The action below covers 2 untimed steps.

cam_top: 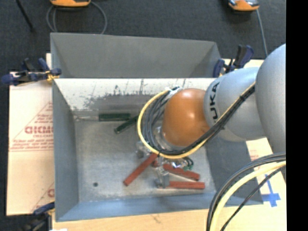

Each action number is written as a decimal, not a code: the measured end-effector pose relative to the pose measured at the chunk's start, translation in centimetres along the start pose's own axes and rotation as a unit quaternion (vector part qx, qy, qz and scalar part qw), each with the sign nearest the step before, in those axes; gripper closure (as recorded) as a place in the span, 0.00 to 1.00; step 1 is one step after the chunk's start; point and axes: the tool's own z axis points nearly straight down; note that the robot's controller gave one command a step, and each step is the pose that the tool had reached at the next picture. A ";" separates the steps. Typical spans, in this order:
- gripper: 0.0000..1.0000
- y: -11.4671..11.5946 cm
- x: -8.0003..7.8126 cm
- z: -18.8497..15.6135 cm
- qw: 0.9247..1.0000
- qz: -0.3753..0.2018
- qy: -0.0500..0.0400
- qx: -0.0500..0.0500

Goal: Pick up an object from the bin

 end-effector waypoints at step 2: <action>1.00 -2.9 1.6 -14.2 1.000 -0.022 -0.005 0.003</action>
Offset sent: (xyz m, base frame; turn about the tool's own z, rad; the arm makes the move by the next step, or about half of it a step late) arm 0.0000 0.0000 0.0000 0.0000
